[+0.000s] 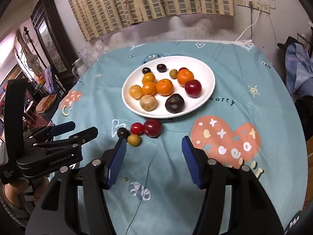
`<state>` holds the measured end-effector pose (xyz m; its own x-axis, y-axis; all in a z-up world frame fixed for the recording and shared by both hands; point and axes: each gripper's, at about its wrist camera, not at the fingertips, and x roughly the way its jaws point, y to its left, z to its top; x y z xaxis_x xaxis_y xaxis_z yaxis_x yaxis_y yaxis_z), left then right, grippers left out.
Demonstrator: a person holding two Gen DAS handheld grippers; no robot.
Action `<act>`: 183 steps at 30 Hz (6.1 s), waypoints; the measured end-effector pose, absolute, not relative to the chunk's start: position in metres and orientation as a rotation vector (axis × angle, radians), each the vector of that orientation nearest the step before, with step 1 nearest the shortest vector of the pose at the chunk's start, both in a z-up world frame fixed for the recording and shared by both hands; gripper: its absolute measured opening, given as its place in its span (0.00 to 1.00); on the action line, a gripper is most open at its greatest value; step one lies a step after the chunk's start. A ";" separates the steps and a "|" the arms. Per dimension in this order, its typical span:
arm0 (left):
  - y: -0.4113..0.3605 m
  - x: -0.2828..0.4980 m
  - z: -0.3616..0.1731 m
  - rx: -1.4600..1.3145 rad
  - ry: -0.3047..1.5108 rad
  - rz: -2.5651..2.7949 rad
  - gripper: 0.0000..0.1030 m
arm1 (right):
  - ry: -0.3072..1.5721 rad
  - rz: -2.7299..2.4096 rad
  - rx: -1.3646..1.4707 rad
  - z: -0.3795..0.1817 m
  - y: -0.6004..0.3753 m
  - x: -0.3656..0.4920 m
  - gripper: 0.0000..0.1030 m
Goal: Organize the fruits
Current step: 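Move both open tools back toward the remaining fruits, then grasp a dark plum with the left tool while the right tool grasps a red plum, then place both plums on the white plate, opening both tools, then grasp a small yellow fruit with the left tool while the right tool grasps a red cherry tomato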
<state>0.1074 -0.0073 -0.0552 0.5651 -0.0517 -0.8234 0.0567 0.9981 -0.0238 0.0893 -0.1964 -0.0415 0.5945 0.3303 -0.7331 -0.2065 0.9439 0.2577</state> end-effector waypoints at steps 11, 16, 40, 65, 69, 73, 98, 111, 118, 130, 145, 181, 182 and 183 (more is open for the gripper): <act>-0.001 0.104 -0.042 -0.017 0.944 -0.067 0.70 | 0.852 0.308 0.137 -0.028 -0.195 0.075 0.58; -0.001 0.104 -0.043 -0.018 0.949 -0.068 0.70 | 0.865 0.306 0.140 -0.031 -0.195 0.077 0.58; -0.008 0.133 -0.105 -0.025 1.079 -0.086 0.70 | 0.956 0.282 0.187 -0.067 -0.207 0.105 0.58; -0.010 0.178 -0.137 -0.096 1.103 -0.275 0.32 | 1.001 0.254 0.213 -0.088 -0.218 0.118 0.58; -0.008 0.168 -0.136 -0.087 1.093 -0.298 0.31 | 1.025 0.311 0.215 -0.095 -0.202 0.137 0.58; 0.001 0.154 -0.135 -0.106 1.094 -0.295 0.30 | 1.062 0.345 0.222 -0.110 -0.185 0.161 0.58; 0.011 0.146 -0.141 -0.133 1.112 -0.285 0.31 | 1.073 0.397 0.291 -0.126 -0.189 0.161 0.38; -0.034 0.229 -0.068 -0.080 0.938 -0.358 0.31 | 0.894 0.292 0.260 -0.067 -0.232 0.191 0.38; -0.059 0.297 -0.063 -0.062 0.911 -0.365 0.31 | 0.884 0.304 0.215 -0.076 -0.216 0.230 0.38; -0.037 0.291 -0.080 -0.072 0.954 -0.307 0.49 | 0.858 0.298 0.212 -0.072 -0.219 0.219 0.60; -0.042 0.153 -0.122 -0.023 1.085 -0.342 0.50 | 0.941 0.237 0.286 -0.085 -0.246 0.119 0.60; 0.033 0.121 -0.132 -0.083 1.095 -0.179 0.28 | 1.064 0.435 0.107 -0.109 -0.144 0.158 0.60; 0.037 0.120 -0.133 -0.091 1.097 -0.167 0.28 | 1.066 0.439 0.094 -0.111 -0.139 0.160 0.60; 0.043 0.119 -0.134 -0.102 1.099 -0.154 0.28 | 1.066 0.440 0.076 -0.113 -0.133 0.164 0.60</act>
<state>0.1193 0.0426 -0.1342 0.4452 -0.1742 -0.8783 0.0737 0.9847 -0.1579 0.1644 -0.1328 -0.1125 0.4058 0.3844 -0.8292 -0.3125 0.9109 0.2694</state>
